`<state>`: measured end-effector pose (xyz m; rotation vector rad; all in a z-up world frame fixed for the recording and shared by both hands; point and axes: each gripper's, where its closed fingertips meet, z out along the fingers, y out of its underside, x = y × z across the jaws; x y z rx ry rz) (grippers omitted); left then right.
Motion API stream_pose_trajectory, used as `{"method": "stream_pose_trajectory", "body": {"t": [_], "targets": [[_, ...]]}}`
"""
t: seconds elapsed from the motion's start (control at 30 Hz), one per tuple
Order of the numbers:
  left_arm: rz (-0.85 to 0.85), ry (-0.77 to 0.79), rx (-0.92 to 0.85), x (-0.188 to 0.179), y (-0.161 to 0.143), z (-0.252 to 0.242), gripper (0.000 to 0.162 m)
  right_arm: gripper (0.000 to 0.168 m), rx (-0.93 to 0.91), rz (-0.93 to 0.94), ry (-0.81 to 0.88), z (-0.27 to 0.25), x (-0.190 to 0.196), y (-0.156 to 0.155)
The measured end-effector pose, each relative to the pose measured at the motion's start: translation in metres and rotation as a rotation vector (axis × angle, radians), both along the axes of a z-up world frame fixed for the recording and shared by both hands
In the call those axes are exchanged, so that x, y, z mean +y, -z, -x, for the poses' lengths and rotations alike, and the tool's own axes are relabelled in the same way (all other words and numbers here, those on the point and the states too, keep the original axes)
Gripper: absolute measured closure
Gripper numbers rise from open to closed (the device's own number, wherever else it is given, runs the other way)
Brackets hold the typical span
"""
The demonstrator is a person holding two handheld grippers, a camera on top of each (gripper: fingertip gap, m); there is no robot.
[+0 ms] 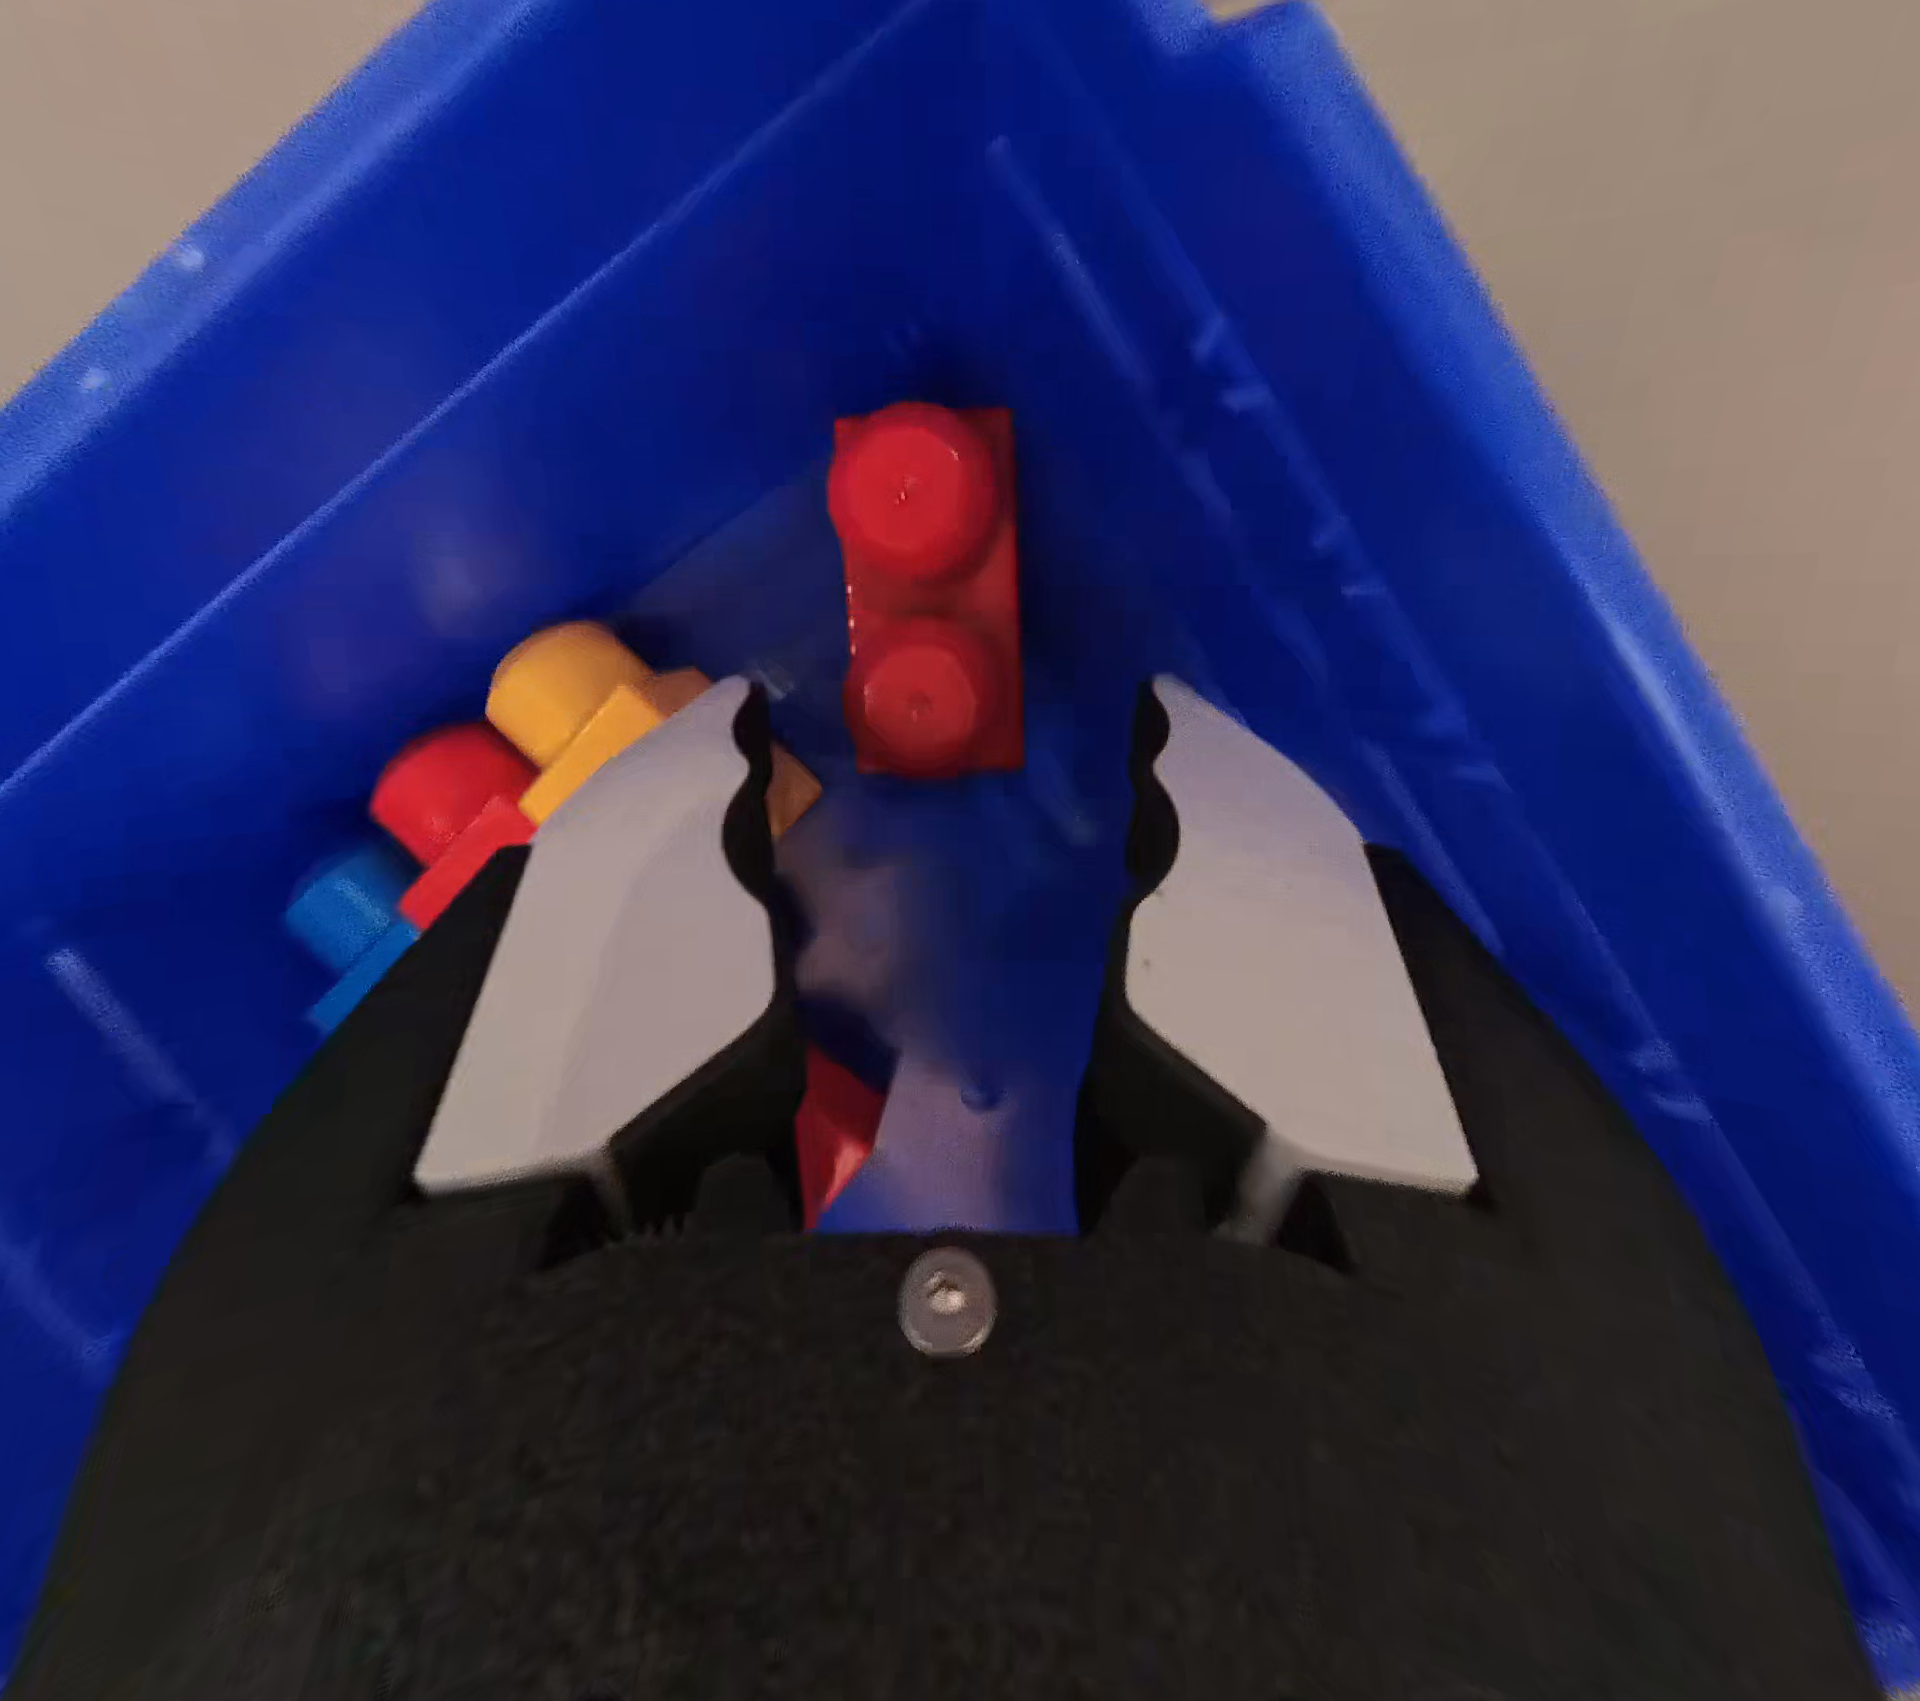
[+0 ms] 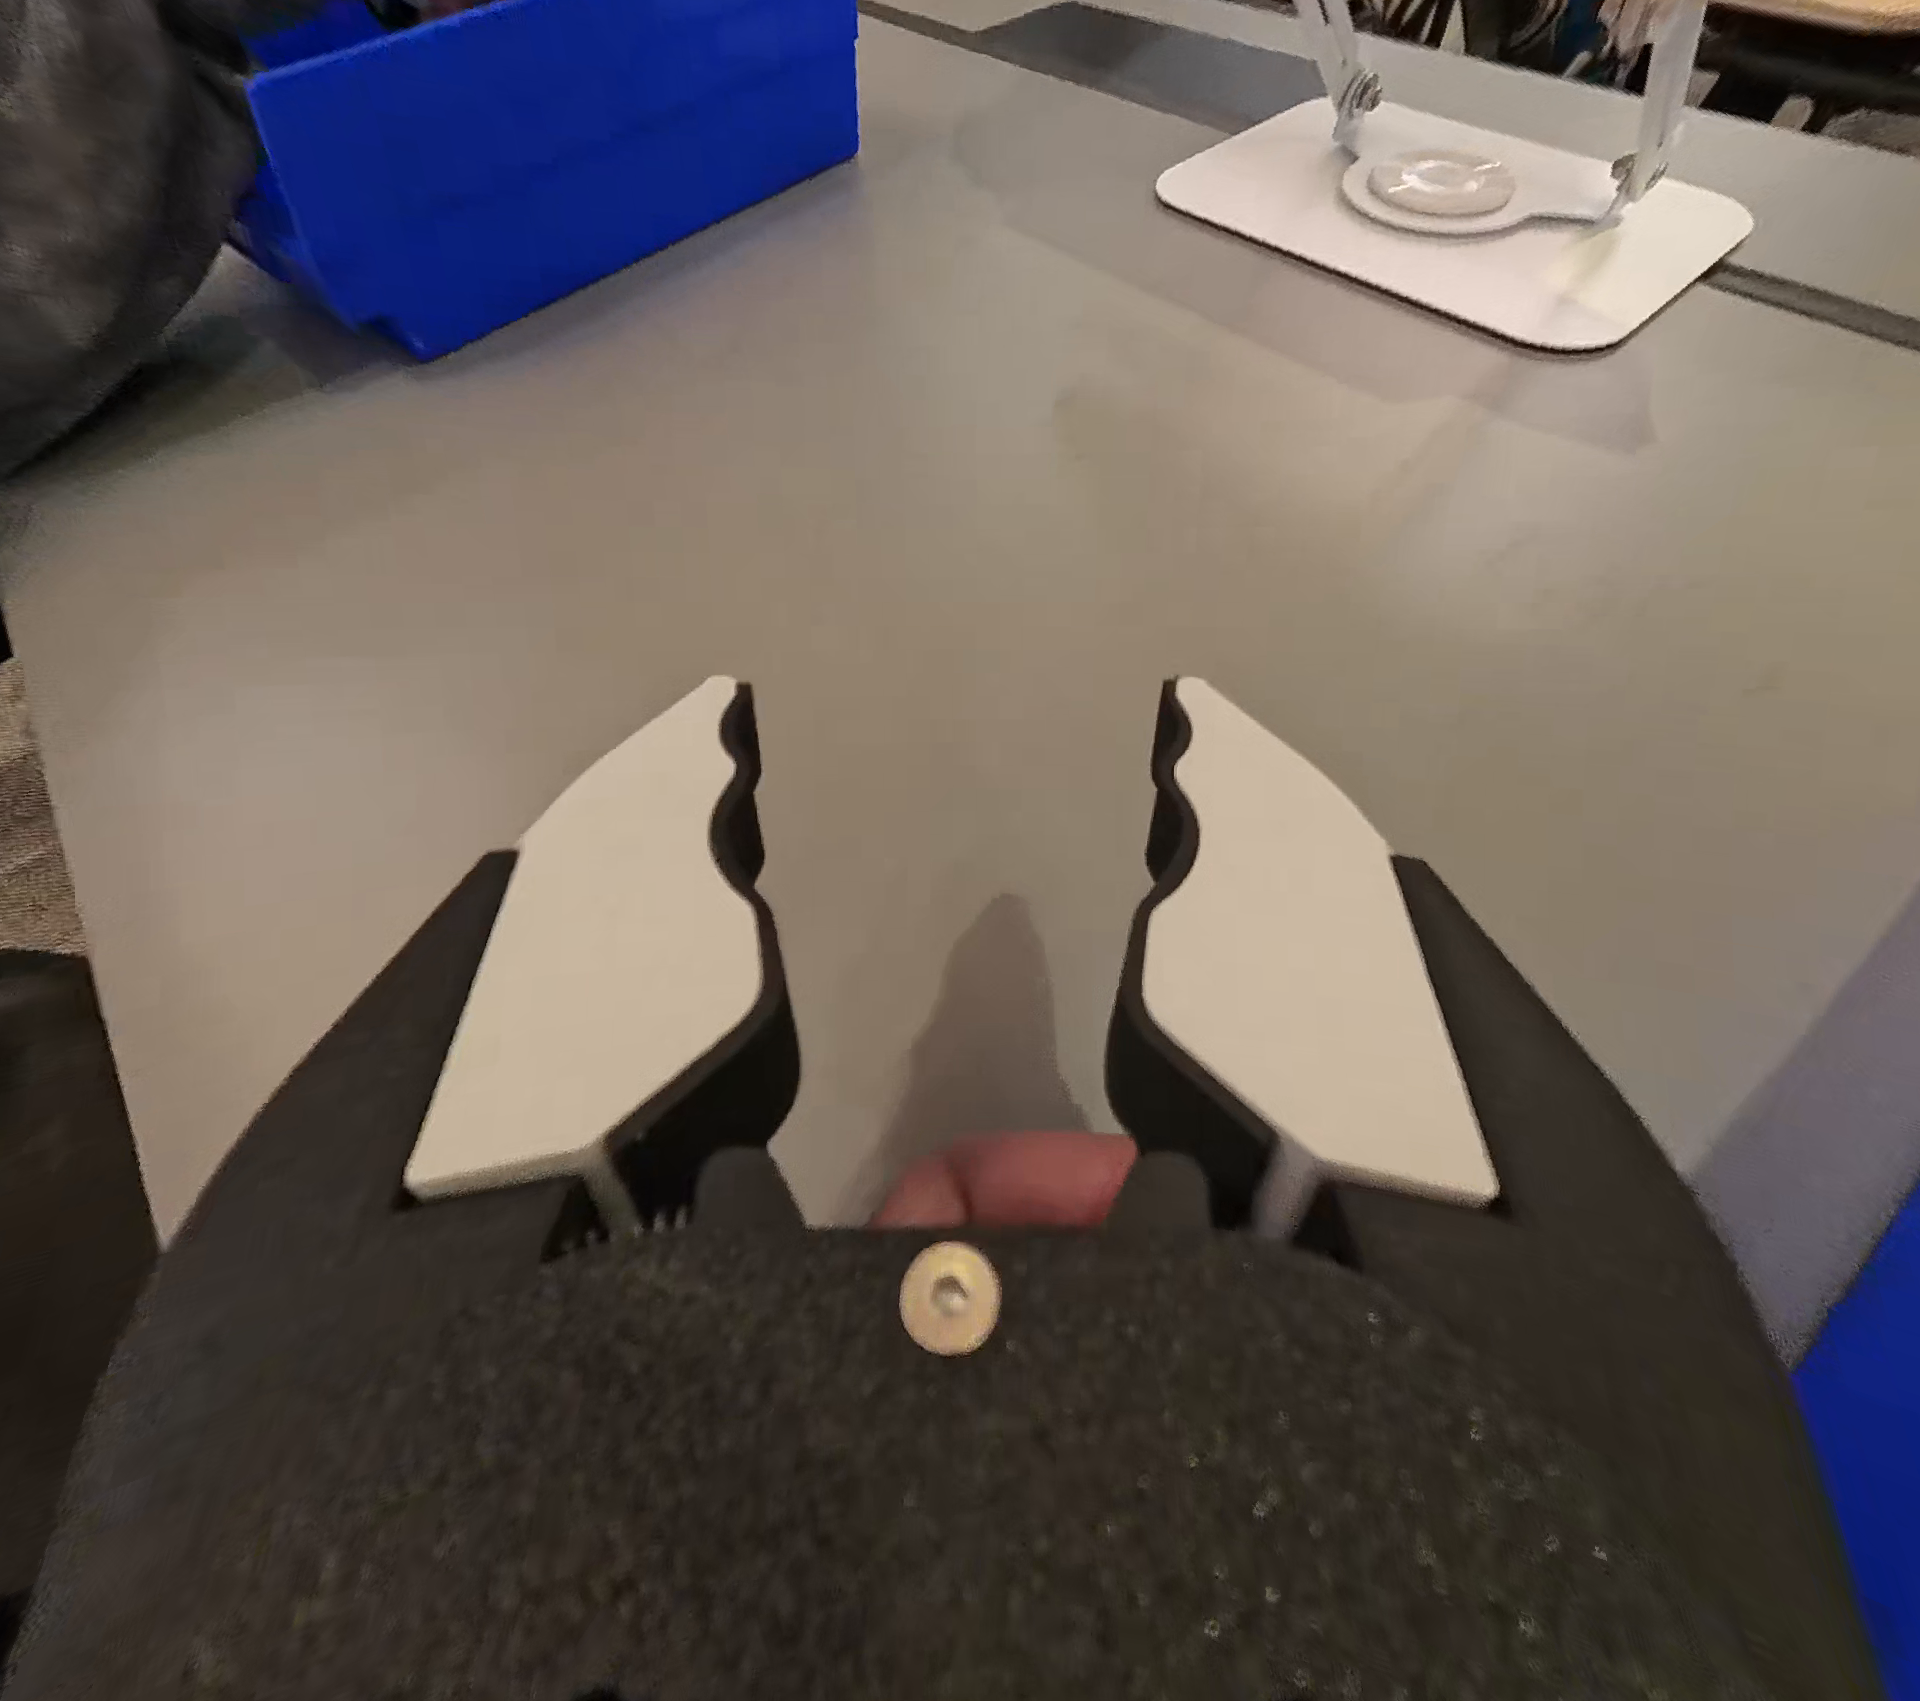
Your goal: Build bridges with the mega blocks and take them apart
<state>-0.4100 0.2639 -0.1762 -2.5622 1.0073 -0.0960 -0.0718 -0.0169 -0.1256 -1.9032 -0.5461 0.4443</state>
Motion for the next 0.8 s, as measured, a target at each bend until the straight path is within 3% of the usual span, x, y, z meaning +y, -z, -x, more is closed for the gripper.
{"method": "stream_pose_trajectory", "body": {"t": [0.03, 0.1, 0.23, 0.4, 0.5, 0.57, 0.7, 0.8], "targets": [[0.014, -0.001, -0.005, 0.002, 0.005, -0.002, 0.099, 0.095, 0.006, 0.009, -0.003, 0.0, -0.001, 0.002], [0.028, -0.005, 0.004, 0.003, 0.011, 0.0, 0.128, 0.095, 0.013, 0.032, -0.017, 0.003, -0.004, 0.008], [0.002, 0.02, 0.03, -0.003, -0.006, 0.011, 0.128, 0.095, 0.01, 0.052, -0.044, 0.009, -0.008, 0.011], [-0.142, 0.18, -0.048, -0.027, -0.084, 0.01, 0.128, 0.095, 0.002, 0.124, -0.068, 0.018, -0.011, 0.019], [-0.18, 0.437, -0.228, -0.073, -0.139, -0.043, 0.128, 0.097, -0.02, 0.189, -0.041, 0.016, -0.009, 0.029], [-0.202, 0.59, -0.255, -0.1, -0.154, -0.083, 0.128, 0.098, -0.048, 0.236, -0.018, 0.014, -0.006, 0.037], [-0.192, 0.876, -0.152, -0.136, -0.124, -0.164, 0.129, 0.109, 0.033, 0.171, -0.006, 0.016, 0.002, 0.017], [-0.168, 1.028, -0.008, -0.139, -0.079, -0.213, 0.128, 0.103, 0.078, 0.141, 0.03, 0.011, 0.003, 0.008]]}}
